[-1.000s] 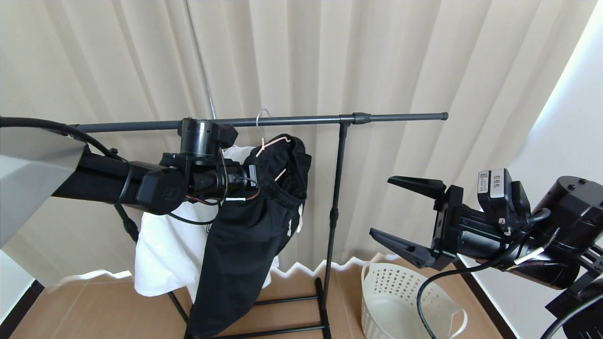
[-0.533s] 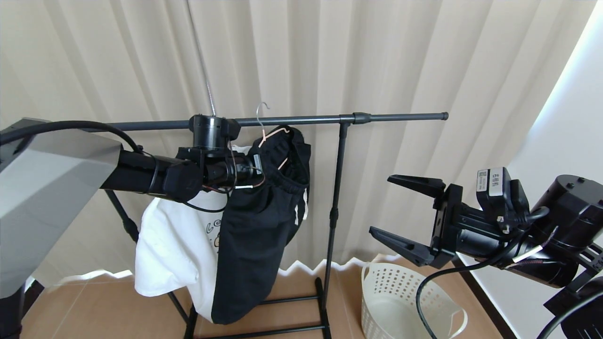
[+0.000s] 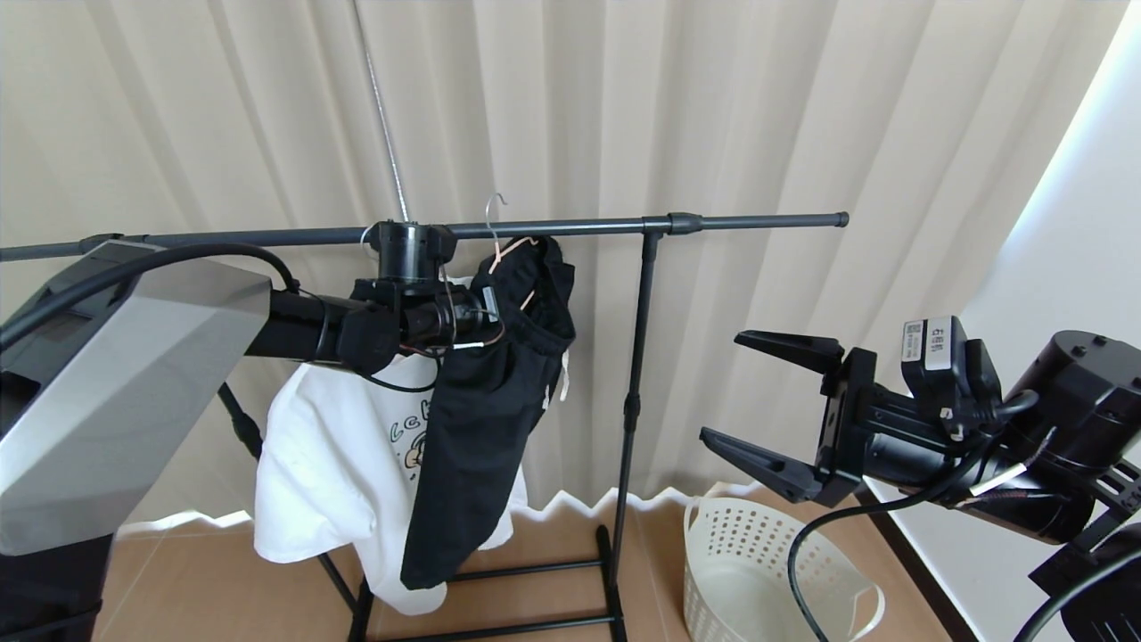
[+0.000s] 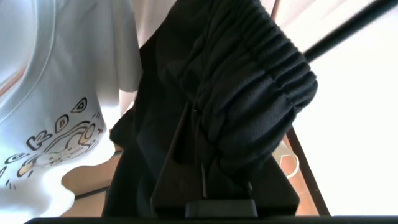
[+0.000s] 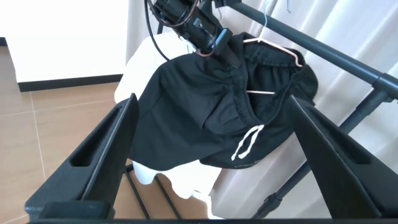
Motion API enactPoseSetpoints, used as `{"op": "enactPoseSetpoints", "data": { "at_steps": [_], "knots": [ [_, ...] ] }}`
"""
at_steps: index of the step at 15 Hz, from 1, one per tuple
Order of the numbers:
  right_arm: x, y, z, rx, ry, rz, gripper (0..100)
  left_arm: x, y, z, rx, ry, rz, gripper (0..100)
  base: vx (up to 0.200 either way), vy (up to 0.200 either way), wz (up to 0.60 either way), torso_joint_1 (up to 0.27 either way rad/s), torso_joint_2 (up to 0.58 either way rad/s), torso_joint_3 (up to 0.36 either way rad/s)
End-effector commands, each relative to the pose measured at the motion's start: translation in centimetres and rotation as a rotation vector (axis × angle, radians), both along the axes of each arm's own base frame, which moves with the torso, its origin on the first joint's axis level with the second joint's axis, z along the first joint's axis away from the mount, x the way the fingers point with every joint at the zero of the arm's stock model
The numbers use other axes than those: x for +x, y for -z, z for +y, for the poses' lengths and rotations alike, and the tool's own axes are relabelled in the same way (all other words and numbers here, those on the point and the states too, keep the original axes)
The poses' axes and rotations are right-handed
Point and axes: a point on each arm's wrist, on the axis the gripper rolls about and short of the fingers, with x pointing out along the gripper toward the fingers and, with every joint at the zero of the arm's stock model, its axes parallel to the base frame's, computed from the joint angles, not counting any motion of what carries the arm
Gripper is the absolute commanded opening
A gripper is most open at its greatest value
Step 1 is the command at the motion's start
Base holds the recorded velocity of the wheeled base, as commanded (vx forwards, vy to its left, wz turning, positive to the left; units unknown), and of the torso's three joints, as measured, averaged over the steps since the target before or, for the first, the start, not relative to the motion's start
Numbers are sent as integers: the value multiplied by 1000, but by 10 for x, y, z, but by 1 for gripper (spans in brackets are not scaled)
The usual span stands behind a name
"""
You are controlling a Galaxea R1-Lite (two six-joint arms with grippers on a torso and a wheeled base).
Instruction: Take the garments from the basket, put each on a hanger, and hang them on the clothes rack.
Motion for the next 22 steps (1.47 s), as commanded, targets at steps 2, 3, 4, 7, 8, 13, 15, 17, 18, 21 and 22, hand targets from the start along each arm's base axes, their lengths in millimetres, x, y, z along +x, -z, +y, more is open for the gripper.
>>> {"op": "enactPoseSetpoints", "data": {
  "at_steps": [2,3,4,7,8,13,15,17,18,21,22],
  "knots": [
    [0,0,0,-1,0,0,100,9,8,1,5,-13,39,0,0,0,0,0,0,0],
    [0,0,0,0,0,-1,100,12,10,0,-5,-19,50,0,0,0,0,0,0,0],
    [0,0,0,-1,0,0,100,13,11,0,-7,-25,51,0,0,0,0,0,0,0],
    [2,3,0,-3,2,10,100,15,15,1,-4,-28,58,0,0,0,0,0,0,0],
    [3,3,1,-4,2,9,100,15,13,0,-7,-27,52,0,0,0,0,0,0,0],
    [3,3,1,-4,2,9,100,20,16,0,-7,-31,48,0,0,0,0,0,0,0],
    [3,4,1,-5,2,10,100,21,15,2,-9,-33,45,0,0,0,0,0,0,0],
    [4,4,1,-5,2,12,100,23,18,1,-7,-32,47,0,0,0,0,0,0,0],
    [4,4,1,-5,2,12,100,25,19,1,-9,-35,45,0,0,0,0,0,0,0],
    [4,5,1,-6,2,13,100,26,18,3,-6,-37,49,0,0,0,0,0,0,0],
    [4,5,1,-6,2,13,100,26,17,3,-1,-39,65,0,0,0,0,0,0,0]
  ]
}}
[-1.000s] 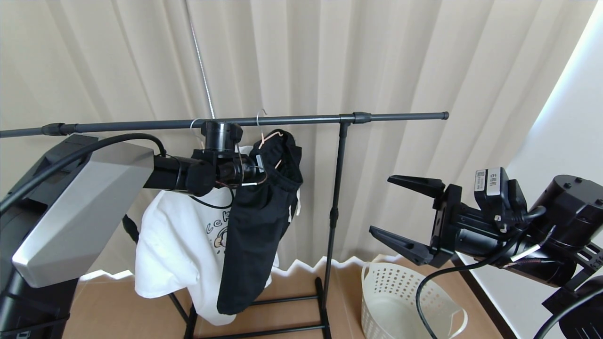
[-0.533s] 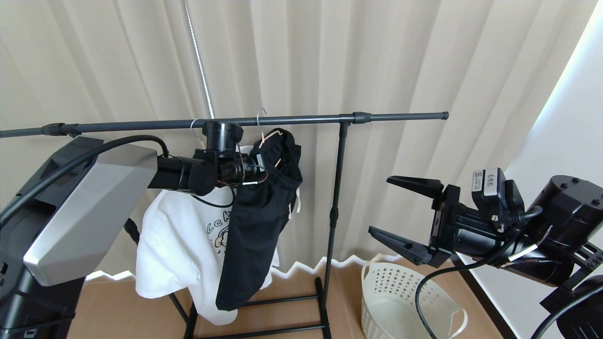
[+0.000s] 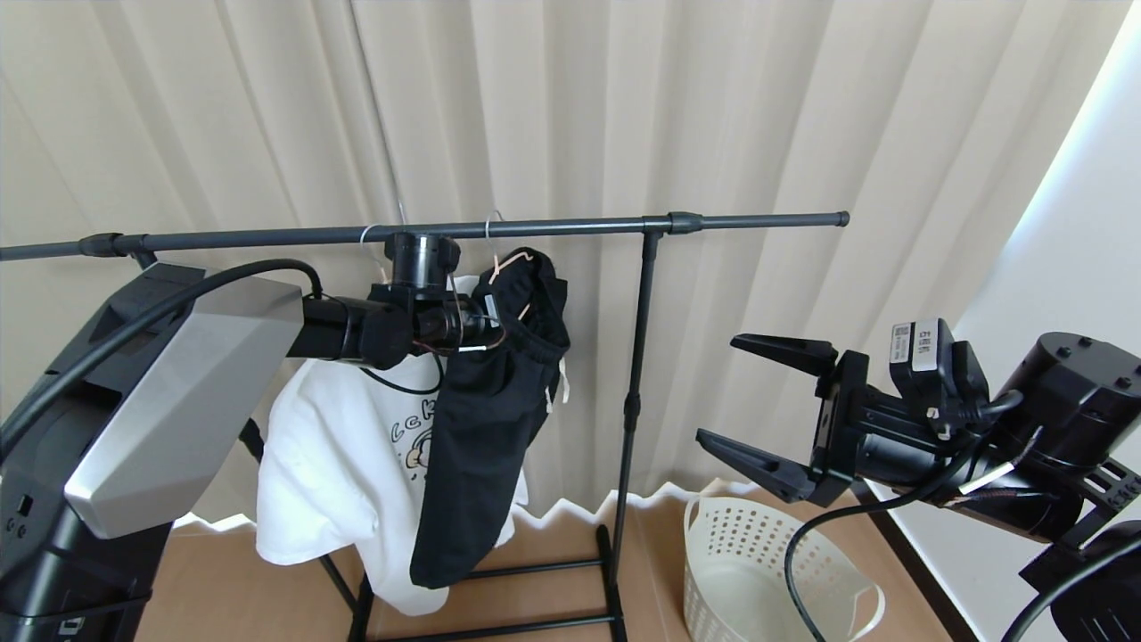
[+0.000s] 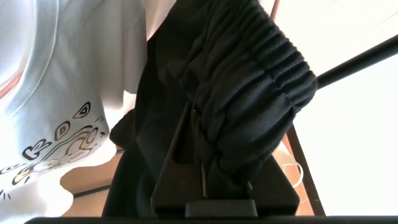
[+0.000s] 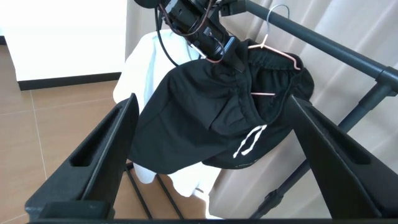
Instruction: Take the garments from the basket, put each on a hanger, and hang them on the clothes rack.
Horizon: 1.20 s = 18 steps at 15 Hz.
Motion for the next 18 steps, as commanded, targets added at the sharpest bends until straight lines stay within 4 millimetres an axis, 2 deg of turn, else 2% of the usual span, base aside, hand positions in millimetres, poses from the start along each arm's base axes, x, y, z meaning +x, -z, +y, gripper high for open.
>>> {"op": "enactPoseSetpoints", "data": {
  "at_steps": [1,2,3,8,11,12,13,16,18],
  "knots": [
    [0,0,0,-1,0,1,100,1,-3,1,2,-2,7,0,0,0,0,0,0,0],
    [0,1,0,-1,0,2,100,2,-1,0,7,-2,23,0,0,0,0,0,0,0],
    [1,0,0,-1,0,1,100,2,-1,0,7,-2,25,100,0,0,0,0,0,0],
    [1,1,1,-2,0,3,100,5,-4,0,1,-6,7,100,0,0,0,0,0,0],
    [2,3,1,-4,0,8,100,0,-14,2,-1,-6,0,100,0,0,0,0,0,0],
    [2,1,1,-1,-1,3,100,-8,-27,4,-1,-6,1,100,0,0,0,0,0,0],
    [3,-2,1,9,2,-4,100,-22,-49,10,0,-8,-1,100,0,0,0,0,0,0],
    [4,-5,2,33,43,12,100,-62,-84,29,25,-10,-18,100,0,0,0,0,0,0],
    [4,-13,1,59,72,4,100,-109,-106,48,117,15,-54,100,0,0,0,0,0,0]
  ]
}}
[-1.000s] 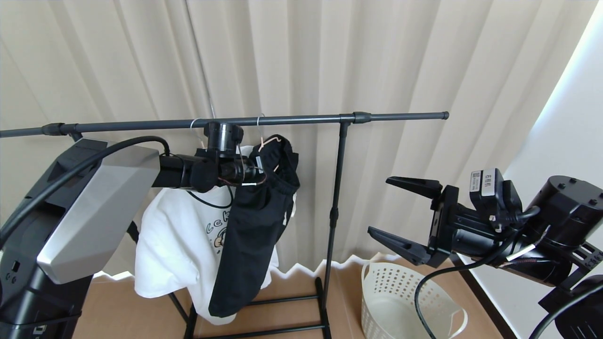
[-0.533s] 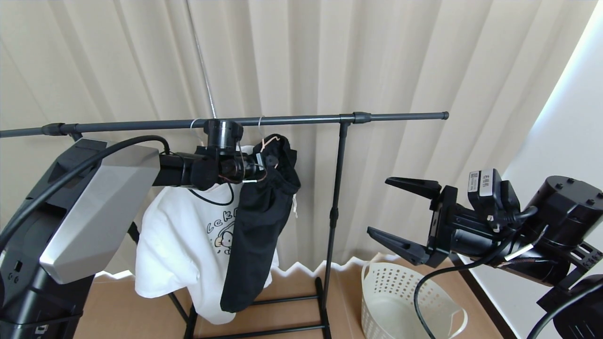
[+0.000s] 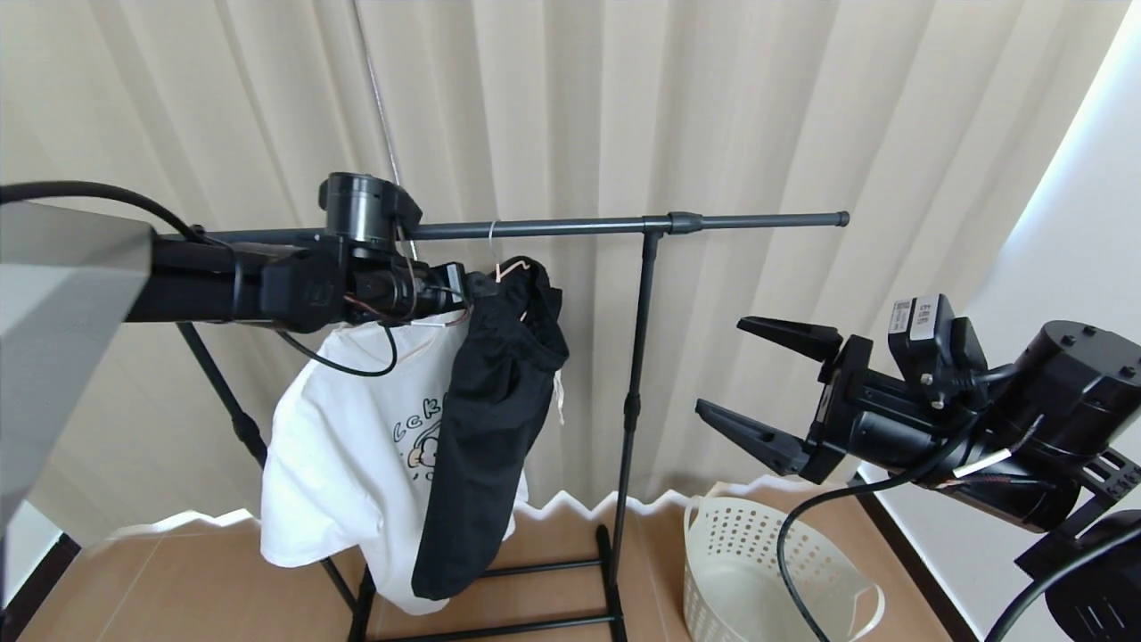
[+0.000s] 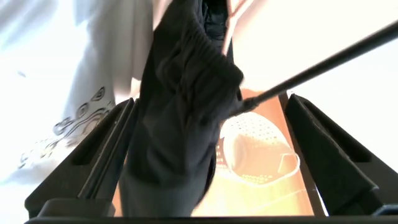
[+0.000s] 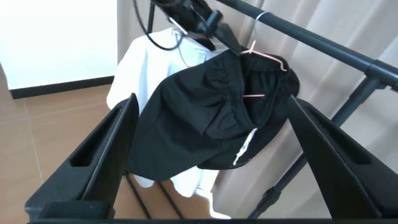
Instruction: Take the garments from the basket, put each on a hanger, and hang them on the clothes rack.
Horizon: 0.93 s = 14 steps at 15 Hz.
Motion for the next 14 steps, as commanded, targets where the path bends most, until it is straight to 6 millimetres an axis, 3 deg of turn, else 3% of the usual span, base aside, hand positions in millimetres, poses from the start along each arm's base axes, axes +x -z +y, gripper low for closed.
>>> {"op": "enactPoseSetpoints", "data": {
  "at_steps": [1,2,3,4,8,11,12,14],
  "knots": [
    [-3,-8,-1,24,4,-10,100,-68,-45,27,68,19,-76,100,0,0,0,0,0,0],
    [-8,-15,-2,50,4,-12,100,-90,-52,33,79,24,-86,100,0,0,0,0,0,0],
    [-16,-27,-5,86,4,-14,100,-129,-60,42,87,32,-100,100,0,0,0,0,0,0],
    [-23,-36,-9,100,37,-14,100,-154,-62,48,101,40,-115,100,0,0,0,0,0,0],
    [-61,-67,-27,73,102,80,100,-224,-52,69,158,43,-143,100,0,0,0,0,0,0],
    [-90,-60,-39,20,221,215,100,-269,-45,78,157,44,-211,100,0,0,0,0,0,0],
    [-102,-44,-47,-4,344,262,100,-284,-34,82,161,42,-227,100,0,0,0,0,0,0],
    [-126,-20,-57,-31,422,296,100,-302,-14,86,185,50,-249,100,0,0,0,0,0,0]
  ]
}}
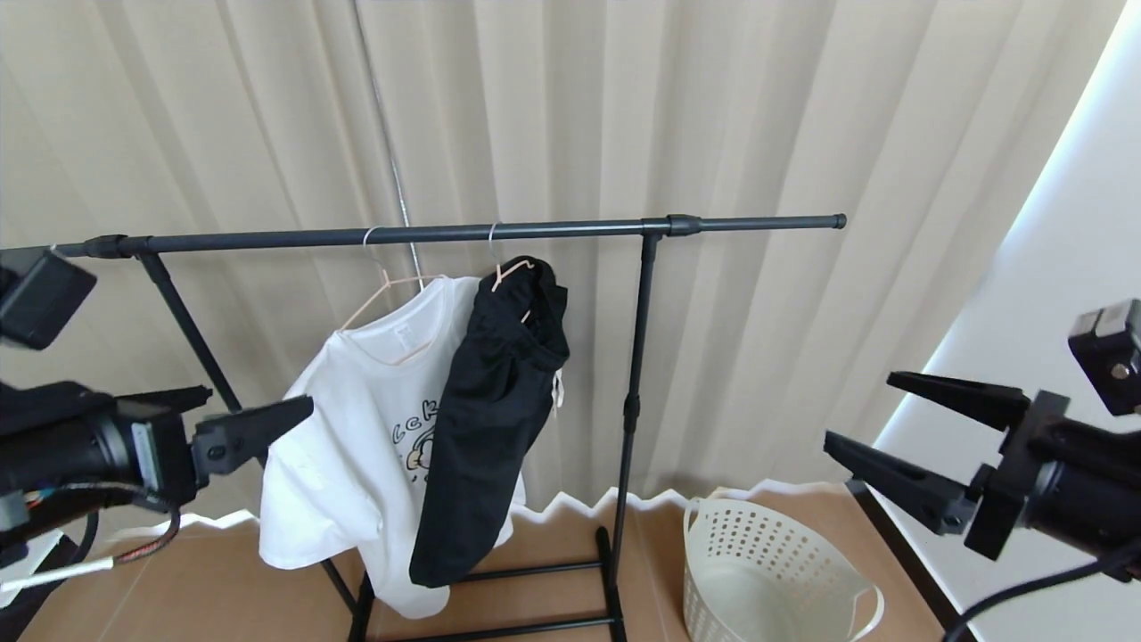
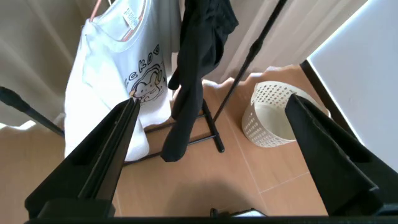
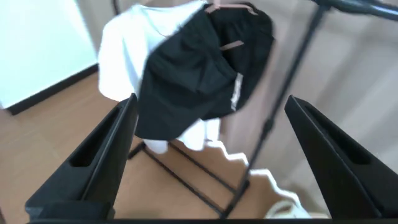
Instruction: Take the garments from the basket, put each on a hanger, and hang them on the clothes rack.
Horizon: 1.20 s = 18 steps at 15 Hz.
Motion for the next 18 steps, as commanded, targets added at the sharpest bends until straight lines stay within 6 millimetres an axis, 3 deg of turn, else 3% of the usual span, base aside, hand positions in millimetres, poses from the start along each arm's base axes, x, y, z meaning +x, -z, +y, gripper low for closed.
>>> {"op": "enactPoseSetpoints", "data": {
  "at_steps": [1,4,8,10,13,18],
  "knots": [
    [-48,26,-19,-19,57,4,100,-39,25,9,31,12,-64,100,0,0,0,0,0,0],
    [-81,62,-35,-64,140,50,100,-64,57,15,66,20,-46,100,0,0,0,0,0,0],
    [-111,77,-50,-109,227,96,100,-94,94,22,72,13,-16,100,0,0,0,0,0,0],
    [-144,102,-64,-144,217,161,100,-113,117,27,71,-27,-25,100,0,0,0,0,0,0],
    [-154,104,-68,-122,228,131,100,-125,123,30,63,-49,-72,100,0,0,0,0,0,0],
    [-165,105,-70,-66,451,8,100,-149,137,36,96,-170,-144,100,0,0,0,0,0,0]
  ]
}}
